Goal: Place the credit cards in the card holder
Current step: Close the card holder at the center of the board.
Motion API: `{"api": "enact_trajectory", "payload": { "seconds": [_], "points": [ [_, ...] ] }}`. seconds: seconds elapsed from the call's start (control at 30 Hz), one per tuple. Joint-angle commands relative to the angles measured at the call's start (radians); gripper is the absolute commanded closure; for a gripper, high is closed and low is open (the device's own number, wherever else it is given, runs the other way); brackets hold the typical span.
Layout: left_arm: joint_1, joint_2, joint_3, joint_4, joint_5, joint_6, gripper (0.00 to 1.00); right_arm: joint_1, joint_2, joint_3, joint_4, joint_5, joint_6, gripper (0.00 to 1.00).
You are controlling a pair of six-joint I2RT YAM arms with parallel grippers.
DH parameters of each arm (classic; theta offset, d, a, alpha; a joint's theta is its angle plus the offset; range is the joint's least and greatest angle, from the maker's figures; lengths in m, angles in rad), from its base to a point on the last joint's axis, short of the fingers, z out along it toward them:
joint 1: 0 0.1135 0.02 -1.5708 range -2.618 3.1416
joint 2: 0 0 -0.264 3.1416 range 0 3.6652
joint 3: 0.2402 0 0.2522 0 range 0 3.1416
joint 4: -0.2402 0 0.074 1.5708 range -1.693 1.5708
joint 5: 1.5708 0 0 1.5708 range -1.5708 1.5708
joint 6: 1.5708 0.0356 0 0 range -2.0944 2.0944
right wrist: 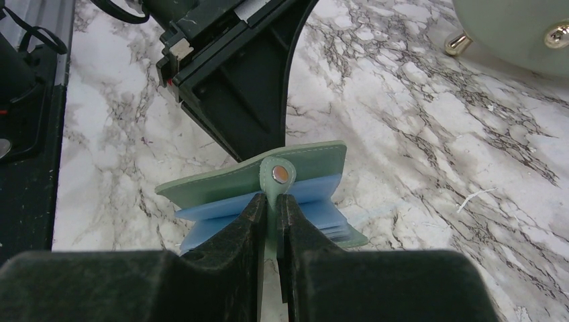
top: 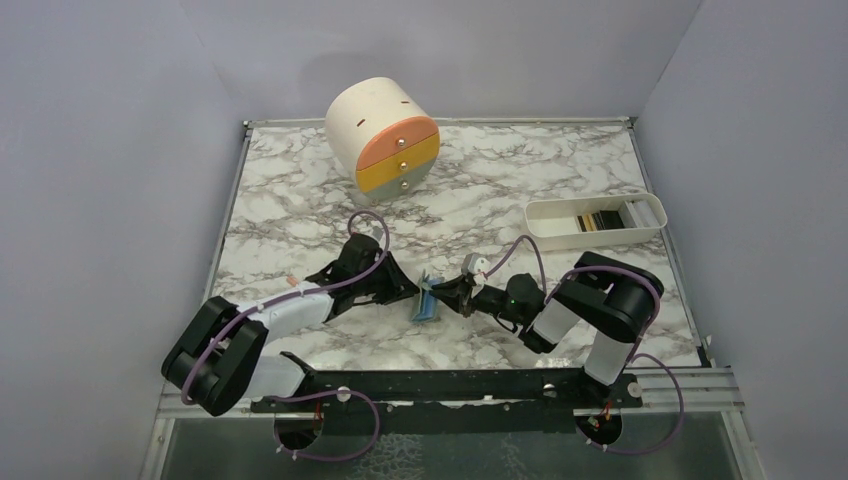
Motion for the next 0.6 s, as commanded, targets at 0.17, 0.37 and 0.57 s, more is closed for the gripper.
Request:
{"api": "enact_trajectory", "payload": {
  "seconds": [0.17,0.37,0.57],
  "points": [
    [-0.045,0.102,0.047,0.013,0.004,0.02,0.74,0.009,-0.032,0.003,0.326,-0.016,-0.033,0.89],
    [-0.051,0.131,0.049,0.012,-0.011,0.03,0.74,0.008,-0.026,0.0,0.326,-0.029,-0.044,0.88],
    [-0.054,0.15,0.049,0.012,-0.019,0.037,0.74,0.009,-0.016,-0.021,0.326,-0.029,-0.04,0.76]
  ]
}}
